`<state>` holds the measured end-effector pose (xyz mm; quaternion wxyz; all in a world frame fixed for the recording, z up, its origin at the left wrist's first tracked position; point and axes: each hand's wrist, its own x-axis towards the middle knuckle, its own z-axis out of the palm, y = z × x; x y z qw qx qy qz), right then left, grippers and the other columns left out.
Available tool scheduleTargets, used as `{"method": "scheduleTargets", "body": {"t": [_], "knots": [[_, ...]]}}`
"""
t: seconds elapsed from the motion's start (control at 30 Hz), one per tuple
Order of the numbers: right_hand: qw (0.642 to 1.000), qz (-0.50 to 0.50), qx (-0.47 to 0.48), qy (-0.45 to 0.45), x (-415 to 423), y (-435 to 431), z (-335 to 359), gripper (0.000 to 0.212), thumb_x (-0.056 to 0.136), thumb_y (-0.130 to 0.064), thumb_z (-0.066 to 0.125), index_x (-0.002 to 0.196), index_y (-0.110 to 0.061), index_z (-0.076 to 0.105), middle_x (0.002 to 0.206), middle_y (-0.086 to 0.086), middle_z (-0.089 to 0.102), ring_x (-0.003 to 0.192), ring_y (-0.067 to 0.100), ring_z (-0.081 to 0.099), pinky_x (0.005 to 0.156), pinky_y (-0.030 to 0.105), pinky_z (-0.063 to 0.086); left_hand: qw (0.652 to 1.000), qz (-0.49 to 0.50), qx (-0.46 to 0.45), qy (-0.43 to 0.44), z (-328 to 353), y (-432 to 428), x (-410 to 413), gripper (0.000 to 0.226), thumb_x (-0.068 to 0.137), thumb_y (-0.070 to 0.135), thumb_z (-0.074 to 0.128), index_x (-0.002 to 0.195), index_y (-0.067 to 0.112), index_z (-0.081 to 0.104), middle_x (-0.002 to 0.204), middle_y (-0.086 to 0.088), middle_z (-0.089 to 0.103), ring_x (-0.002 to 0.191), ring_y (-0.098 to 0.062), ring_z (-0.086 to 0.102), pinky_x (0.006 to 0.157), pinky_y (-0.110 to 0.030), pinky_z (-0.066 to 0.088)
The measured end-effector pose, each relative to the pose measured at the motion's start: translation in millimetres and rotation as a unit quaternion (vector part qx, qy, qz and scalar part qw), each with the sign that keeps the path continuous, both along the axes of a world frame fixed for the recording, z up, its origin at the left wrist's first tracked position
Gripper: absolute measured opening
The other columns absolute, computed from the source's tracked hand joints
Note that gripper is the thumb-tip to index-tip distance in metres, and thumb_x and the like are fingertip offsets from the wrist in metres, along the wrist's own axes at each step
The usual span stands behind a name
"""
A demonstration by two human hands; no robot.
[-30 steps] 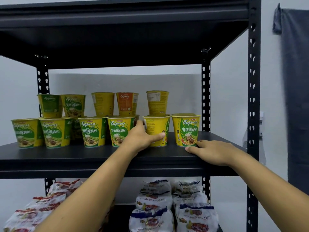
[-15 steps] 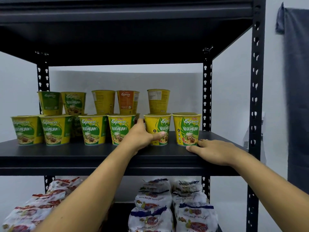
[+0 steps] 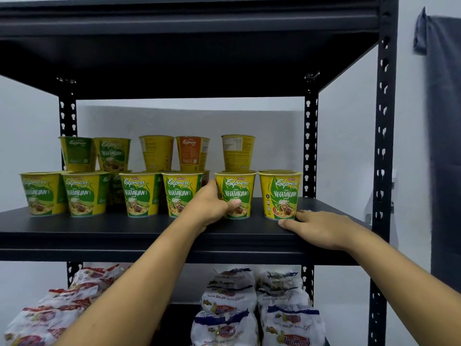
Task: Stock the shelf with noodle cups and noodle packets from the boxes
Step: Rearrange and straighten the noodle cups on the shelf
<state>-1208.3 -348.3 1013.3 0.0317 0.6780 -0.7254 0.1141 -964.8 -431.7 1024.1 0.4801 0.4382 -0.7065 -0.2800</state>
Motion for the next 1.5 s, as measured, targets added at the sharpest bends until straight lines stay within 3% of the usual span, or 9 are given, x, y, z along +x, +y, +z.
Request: {"method": "scheduleTargets", "body": {"t": [0.27, 0.6, 0.77, 0.87, 1.0, 1.1, 1.27, 1.5], "knots": [[1.0, 0.006, 0.003, 0.0, 0.8, 1.9, 0.1, 0.08, 0.09, -0.085, 0.02, 0.154, -0.039, 0.037, 0.161, -0.007, 0.038, 0.145, 0.019, 0.038, 0.113, 0.045, 0.035, 1.0, 0.014, 0.004, -0.016, 0.3, 1.0, 0.0, 0.044, 0.092, 0.02, 0.077, 0.129, 0.025, 0.053, 0.124, 0.002, 0.068, 0.115, -0.02, 0.062, 0.107, -0.047, 0.049], [1.0, 0.003, -0.003, -0.009, 0.3, 0.3, 0.5, 0.08, 0.09, -0.085, 0.023, 0.153, -0.038, 0.04, 0.159, -0.008, 0.04, 0.143, 0.02, 0.04, 0.113, 0.045, 0.036, 1.0, 0.007, 0.003, -0.024, 0.6, 3.3, 1.8, 0.039, 0.092, 0.024, 0.077, 0.119, 0.029, 0.05, 0.121, 0.004, 0.066, 0.114, -0.018, 0.061, 0.102, -0.039, 0.048], [0.991, 0.021, -0.002, -0.134, -8.4, -7.9, 2.7, 0.081, 0.079, -0.085, 0.051, 0.143, -0.035, 0.052, 0.143, -0.007, 0.057, 0.126, 0.016, 0.054, 0.11, 0.042, 0.042, 0.999, -0.002, 0.021, -0.026, 0.8, 3.8, 1.5, 0.047, 0.088, 0.024, 0.082, 0.122, 0.026, 0.049, 0.116, 0.005, 0.065, 0.109, -0.016, 0.059, 0.093, -0.034, 0.044], [0.973, 0.012, -0.025, -0.227, -11.9, -12.9, 8.3, 0.104, 0.056, -0.083, 0.071, 0.142, -0.028, 0.054, 0.143, -0.005, 0.057, 0.126, 0.017, 0.054, 0.112, 0.041, 0.041, 0.999, 0.007, 0.023, -0.037, 0.4, 2.2, 1.4, 0.055, 0.086, 0.026, 0.084, 0.129, 0.021, 0.05, 0.117, 0.006, 0.064, 0.11, -0.017, 0.059, 0.093, -0.035, 0.043], [0.939, 0.01, -0.069, -0.337, -10.9, -25.3, 15.1, 0.09, 0.045, -0.064, 0.091, 0.121, -0.025, 0.063, 0.121, -0.005, 0.07, 0.111, 0.016, 0.064, 0.105, 0.041, 0.047, 0.999, 0.011, 0.02, -0.046, -0.5, 0.5, 2.2, 0.056, 0.085, 0.028, 0.084, 0.13, 0.021, 0.051, 0.115, 0.007, 0.065, 0.109, -0.016, 0.059, 0.092, -0.034, 0.042], [0.915, 0.025, -0.095, -0.392, -2.7, -33.7, 14.9, 0.075, 0.057, -0.043, 0.098, 0.118, -0.024, 0.059, 0.109, -0.005, 0.073, 0.101, 0.015, 0.067, 0.096, 0.038, 0.052, 0.999, 0.003, 0.023, -0.038, -0.2, 0.1, 1.9, 0.056, 0.085, 0.026, 0.084, 0.131, 0.021, 0.051, 0.114, 0.007, 0.065, 0.108, -0.016, 0.059, 0.092, -0.034, 0.041], [0.897, 0.063, -0.127, -0.418, 0.0, -37.7, 7.4, 0.07, 0.068, -0.028, 0.095, 0.124, -0.026, 0.054, 0.109, -0.009, 0.072, 0.1, 0.011, 0.068, 0.099, 0.038, 0.052, 0.999, 0.003, 0.025, -0.036, -1.4, -3.6, 2.1, 0.057, 0.084, 0.026, 0.085, 0.13, 0.023, 0.051, 0.117, 0.006, 0.066, 0.112, -0.017, 0.06, 0.096, -0.036, 0.044], [0.912, 0.041, -0.165, -0.373, 0.8, -37.8, 3.4, 0.097, 0.059, -0.047, 0.097, 0.134, -0.023, 0.041, 0.119, -0.008, 0.065, 0.109, 0.015, 0.064, 0.102, 0.045, 0.051, 0.999, -0.01, 0.03, -0.016, 1.2, -0.7, 1.0, 0.054, 0.084, 0.022, 0.085, 0.126, 0.024, 0.05, 0.102, 0.012, 0.062, 0.097, -0.01, 0.058, 0.087, -0.03, 0.042]]}}
